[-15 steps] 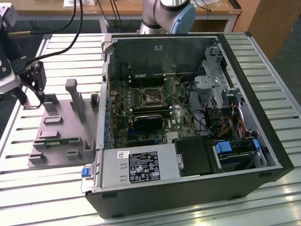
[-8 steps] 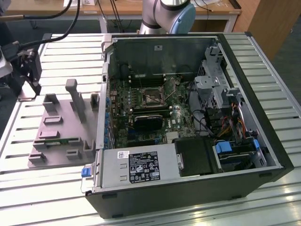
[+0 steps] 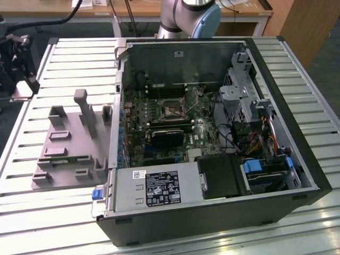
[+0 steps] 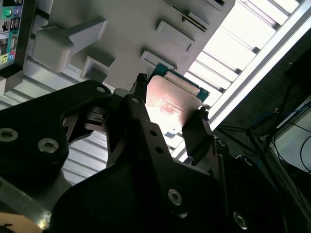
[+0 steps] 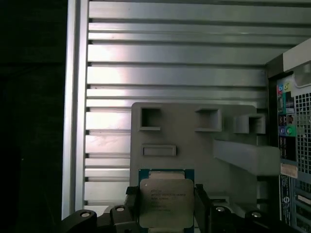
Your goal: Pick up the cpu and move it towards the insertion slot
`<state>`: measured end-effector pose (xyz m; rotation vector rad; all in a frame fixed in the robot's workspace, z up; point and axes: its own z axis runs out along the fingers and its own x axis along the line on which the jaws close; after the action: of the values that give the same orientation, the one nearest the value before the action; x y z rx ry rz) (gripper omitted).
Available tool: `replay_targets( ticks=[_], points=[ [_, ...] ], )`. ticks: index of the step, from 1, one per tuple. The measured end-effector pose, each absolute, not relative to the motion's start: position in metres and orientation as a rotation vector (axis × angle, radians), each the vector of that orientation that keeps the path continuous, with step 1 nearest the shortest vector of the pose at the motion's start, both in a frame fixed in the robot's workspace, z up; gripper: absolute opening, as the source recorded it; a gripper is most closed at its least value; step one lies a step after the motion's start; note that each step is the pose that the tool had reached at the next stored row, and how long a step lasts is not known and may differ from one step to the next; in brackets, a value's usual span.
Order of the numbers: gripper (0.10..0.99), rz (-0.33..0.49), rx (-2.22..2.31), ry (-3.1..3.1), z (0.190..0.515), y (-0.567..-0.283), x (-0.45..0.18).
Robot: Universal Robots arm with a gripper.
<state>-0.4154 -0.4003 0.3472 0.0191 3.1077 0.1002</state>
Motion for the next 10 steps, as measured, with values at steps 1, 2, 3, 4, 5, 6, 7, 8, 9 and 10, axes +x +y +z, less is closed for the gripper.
replay_targets(
  ticks=[1, 2, 3, 4, 5, 6, 7, 8, 9, 10],
  points=[
    [0.537, 0.100, 0.019, 3.108, 0.351, -0.400, -0.415],
    [0.537, 0.100, 0.019, 3.107, 0.355, -0.400, -0.415],
    [0.537, 0.100, 0.019, 3.107, 0.358, -0.400, -0.415],
    [0.537, 0.100, 0.019, 3.106, 0.361, -0.400, -0.415],
    [0.537, 0.100, 0.019, 3.106, 0.365, -0.400, -0.415],
    [0.537, 0.100, 0.019, 3.106, 0.368, -0.400, -0.415],
    [0.537, 0.100, 0.019, 3.106, 0.371, -0.400, -0.415],
    [0.537, 0.100, 0.019, 3.105, 0.374, -0.400, -0.415],
    [0.537, 0.100, 0.019, 3.105, 0.376, -0.400, -0.415],
    [0.537, 0.100, 0.019, 3.105, 0.379, -0.400, -0.415]
  ],
)
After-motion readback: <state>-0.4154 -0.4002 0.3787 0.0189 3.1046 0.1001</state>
